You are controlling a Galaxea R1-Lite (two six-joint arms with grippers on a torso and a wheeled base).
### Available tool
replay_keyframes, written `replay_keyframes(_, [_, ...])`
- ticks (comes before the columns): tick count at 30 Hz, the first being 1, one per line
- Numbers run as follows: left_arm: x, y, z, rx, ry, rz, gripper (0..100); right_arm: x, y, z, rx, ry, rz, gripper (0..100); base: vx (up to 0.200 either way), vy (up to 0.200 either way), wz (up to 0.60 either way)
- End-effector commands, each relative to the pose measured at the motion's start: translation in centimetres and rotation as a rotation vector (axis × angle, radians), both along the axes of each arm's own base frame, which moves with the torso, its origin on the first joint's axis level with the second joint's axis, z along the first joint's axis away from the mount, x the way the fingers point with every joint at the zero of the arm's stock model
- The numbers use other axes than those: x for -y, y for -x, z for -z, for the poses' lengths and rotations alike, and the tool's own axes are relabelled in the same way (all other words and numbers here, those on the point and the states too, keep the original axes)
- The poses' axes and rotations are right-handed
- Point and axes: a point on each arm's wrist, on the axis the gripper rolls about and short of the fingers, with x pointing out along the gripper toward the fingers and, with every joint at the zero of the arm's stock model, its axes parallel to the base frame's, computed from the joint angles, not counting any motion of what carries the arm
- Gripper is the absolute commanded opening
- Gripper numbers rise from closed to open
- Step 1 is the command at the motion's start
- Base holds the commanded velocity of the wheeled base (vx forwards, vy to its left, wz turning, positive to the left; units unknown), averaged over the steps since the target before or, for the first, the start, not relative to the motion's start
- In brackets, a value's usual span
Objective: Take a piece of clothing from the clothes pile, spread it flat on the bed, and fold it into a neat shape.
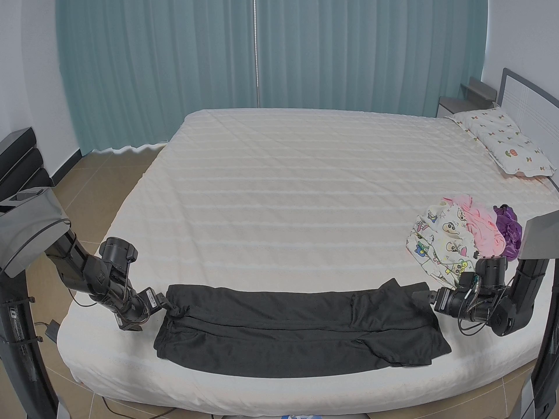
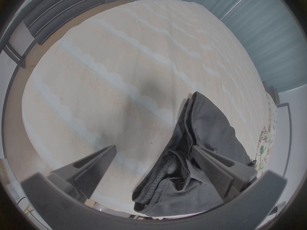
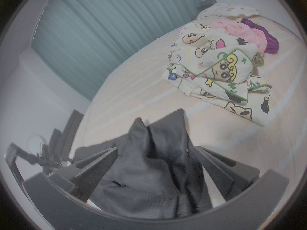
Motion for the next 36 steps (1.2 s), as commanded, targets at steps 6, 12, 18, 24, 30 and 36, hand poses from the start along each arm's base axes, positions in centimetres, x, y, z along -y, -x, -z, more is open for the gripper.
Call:
replay_keyframes(6, [-3.3,0.2,-5.2,0.129,0.242,-0.211,100,-1.5,-1.6,-0.5,0.050,-0.094,-0.030,100,0.000,0.000,0.00])
replay_keyframes(12, [-3.0,-0.5,-5.5,0.125,0.353,-0.251,100,-1.7,-2.7,1.7,0.063,-0.097,-0.040,100,0.000,0.000,0.00])
replay_keyframes(18, [-2.4,-1.4,-4.5,0.145,0.372,-0.238,100,-2.2,-3.6,2.9,0.054,-0.114,-0.079,100,0.000,0.000,0.00])
replay_keyframes(24, [-2.3,-1.3,-4.4,0.144,0.373,-0.232,100,-2.8,-3.4,3.8,0.042,-0.129,-0.118,100,0.000,0.000,0.00])
replay_keyframes(30, [-2.2,-1.2,-4.3,0.139,0.373,-0.232,100,-2.7,-3.2,3.7,0.043,-0.117,-0.116,0,0.000,0.000,0.00])
replay_keyframes(36, [-2.2,-1.1,-4.2,0.134,0.373,-0.233,100,-2.3,-2.4,3.6,0.032,-0.098,-0.115,0,0.000,0.000,0.00])
